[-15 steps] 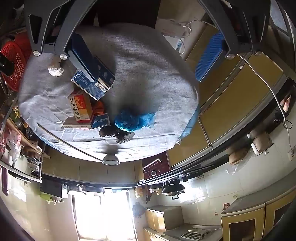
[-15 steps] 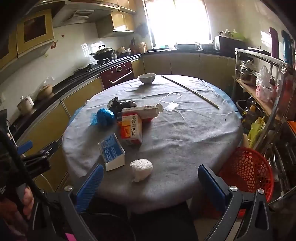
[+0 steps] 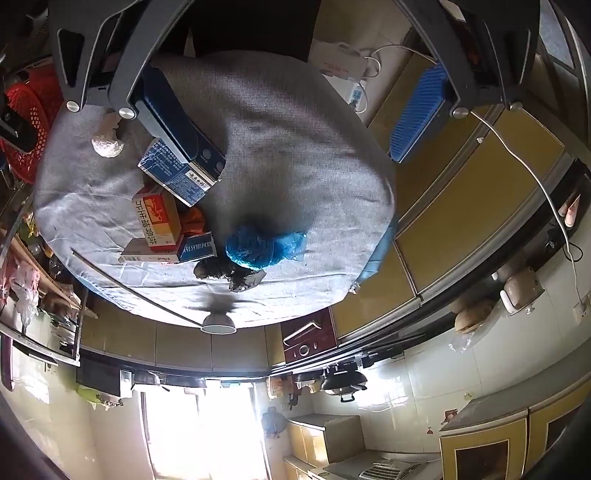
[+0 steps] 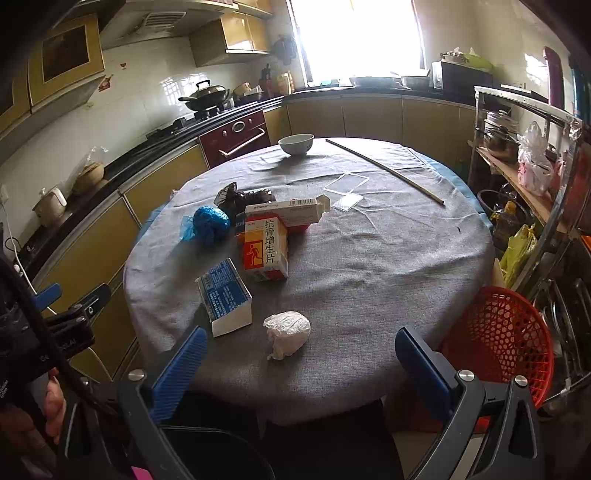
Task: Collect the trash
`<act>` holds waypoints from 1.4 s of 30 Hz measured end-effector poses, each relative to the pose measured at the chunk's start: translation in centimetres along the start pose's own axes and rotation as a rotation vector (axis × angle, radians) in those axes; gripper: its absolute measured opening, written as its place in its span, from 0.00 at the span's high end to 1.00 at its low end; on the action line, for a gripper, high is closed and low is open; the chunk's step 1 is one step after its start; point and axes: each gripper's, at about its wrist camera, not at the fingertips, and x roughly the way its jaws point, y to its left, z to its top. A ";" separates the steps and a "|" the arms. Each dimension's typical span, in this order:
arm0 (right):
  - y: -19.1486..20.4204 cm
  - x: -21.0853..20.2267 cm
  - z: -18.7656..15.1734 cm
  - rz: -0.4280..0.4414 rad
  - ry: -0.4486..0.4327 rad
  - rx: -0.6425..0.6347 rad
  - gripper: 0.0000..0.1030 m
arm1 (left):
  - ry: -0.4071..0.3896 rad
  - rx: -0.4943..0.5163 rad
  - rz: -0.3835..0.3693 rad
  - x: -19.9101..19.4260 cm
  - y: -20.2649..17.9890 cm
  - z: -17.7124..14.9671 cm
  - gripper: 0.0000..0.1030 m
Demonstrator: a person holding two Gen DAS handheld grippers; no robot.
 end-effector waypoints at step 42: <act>0.2 2.9 -0.3 0.037 0.066 0.003 0.00 | 0.058 -0.010 -0.006 1.7 0.2 -0.6 0.00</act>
